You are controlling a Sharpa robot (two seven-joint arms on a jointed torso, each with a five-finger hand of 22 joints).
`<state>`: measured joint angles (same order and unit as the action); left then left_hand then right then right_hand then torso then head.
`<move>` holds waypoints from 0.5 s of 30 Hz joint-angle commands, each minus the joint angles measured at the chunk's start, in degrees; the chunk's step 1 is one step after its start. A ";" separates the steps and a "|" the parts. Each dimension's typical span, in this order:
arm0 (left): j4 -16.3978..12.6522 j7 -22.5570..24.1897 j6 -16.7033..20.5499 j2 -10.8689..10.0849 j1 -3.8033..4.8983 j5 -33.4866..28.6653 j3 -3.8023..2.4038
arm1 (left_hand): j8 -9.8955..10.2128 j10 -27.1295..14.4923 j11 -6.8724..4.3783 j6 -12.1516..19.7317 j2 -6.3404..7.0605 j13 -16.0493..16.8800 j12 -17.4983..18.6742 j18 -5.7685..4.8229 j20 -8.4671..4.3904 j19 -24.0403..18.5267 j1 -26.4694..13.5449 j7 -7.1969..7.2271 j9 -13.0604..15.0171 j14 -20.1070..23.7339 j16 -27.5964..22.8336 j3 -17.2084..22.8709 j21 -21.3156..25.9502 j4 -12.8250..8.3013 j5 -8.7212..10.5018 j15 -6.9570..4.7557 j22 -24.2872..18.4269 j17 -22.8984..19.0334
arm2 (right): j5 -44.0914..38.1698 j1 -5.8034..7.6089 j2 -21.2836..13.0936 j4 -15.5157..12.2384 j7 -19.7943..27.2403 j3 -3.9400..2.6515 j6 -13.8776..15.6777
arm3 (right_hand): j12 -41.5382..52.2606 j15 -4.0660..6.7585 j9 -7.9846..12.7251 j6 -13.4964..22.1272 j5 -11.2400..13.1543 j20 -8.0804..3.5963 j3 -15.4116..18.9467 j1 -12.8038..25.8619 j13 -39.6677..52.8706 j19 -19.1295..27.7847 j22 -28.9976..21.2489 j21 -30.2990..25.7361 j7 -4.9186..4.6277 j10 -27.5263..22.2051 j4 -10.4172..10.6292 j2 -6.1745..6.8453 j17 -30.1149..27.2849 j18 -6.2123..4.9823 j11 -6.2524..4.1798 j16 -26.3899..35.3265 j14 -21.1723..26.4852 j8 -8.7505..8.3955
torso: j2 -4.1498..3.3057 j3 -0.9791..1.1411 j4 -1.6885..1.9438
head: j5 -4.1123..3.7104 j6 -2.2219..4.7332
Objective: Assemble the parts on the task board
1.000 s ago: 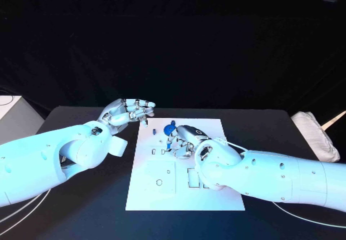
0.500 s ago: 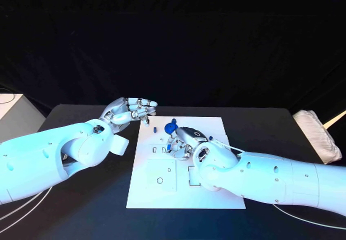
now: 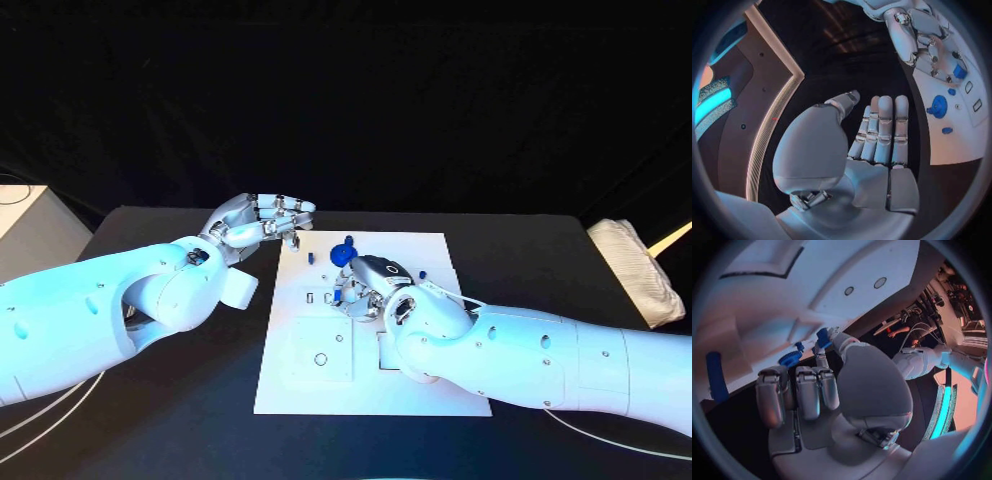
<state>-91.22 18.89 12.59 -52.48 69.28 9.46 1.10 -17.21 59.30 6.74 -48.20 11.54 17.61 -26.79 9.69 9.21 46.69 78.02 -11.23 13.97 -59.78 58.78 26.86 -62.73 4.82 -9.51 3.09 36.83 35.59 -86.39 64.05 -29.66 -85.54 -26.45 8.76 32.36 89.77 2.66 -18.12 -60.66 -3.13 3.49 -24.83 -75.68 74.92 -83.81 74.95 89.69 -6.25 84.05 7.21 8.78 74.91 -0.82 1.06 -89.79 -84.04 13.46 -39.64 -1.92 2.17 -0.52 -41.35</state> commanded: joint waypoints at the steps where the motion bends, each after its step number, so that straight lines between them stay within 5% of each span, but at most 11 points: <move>1: -0.07 0.09 -0.87 0.13 0.05 0.50 -0.03 | -0.29 -0.60 0.06 0.51 -0.20 0.08 -0.36 0.85 -0.18 0.31 0.30 -0.12 0.07 -0.39 0.35 0.04 -0.29 0.44 -0.06 -0.09 0.08 0.11 | -1.35 -0.18 0.21 0.35 0.49 0.02 -0.12 | 0.23 -0.13 -2.57 0.07 -0.21 0.03 0.06 0.17 15.08 -6.19 15.05 0.31 0.42 5.95 0.05 0.33 15.09 0.82 0.28 -0.21 -5.96 -0.10 | 0.02 -0.01 -0.01 | 0.18 -0.01; 15: 0.30 0.02 -1.10 0.41 0.04 0.62 0.03 | -0.34 -0.91 0.12 0.62 -0.22 0.08 -0.39 0.84 -0.16 0.33 0.32 -0.17 0.08 -0.38 0.54 0.10 -0.36 0.47 -0.08 -0.05 0.09 0.20 | -0.63 -0.47 0.70 1.39 0.93 0.14 -0.13 | 0.15 -0.59 -2.22 1.48 -0.21 0.37 -0.17 0.53 15.02 -6.19 15.05 0.31 -0.25 5.89 -0.13 1.05 15.09 0.82 0.85 -0.21 -5.96 -0.72 | -0.01 0.02 0.03 | 0.14 -0.49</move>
<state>-90.85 18.74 12.51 -52.18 69.27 9.77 1.17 -17.21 58.76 6.76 -47.91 11.54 17.60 -26.79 9.69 9.21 46.69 78.02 -11.35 13.96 -59.79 59.06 27.04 -62.73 4.99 -9.51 3.09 36.83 35.71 -86.58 63.64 -29.04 -84.18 -26.23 8.88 32.36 89.77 2.45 -20.45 -59.59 -3.13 3.50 -24.83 -75.10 74.92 -83.81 74.93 89.69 -6.51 84.04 7.21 9.37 74.91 -0.81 1.45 -89.79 -83.82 13.06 -39.69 -1.96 2.15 -0.36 -41.70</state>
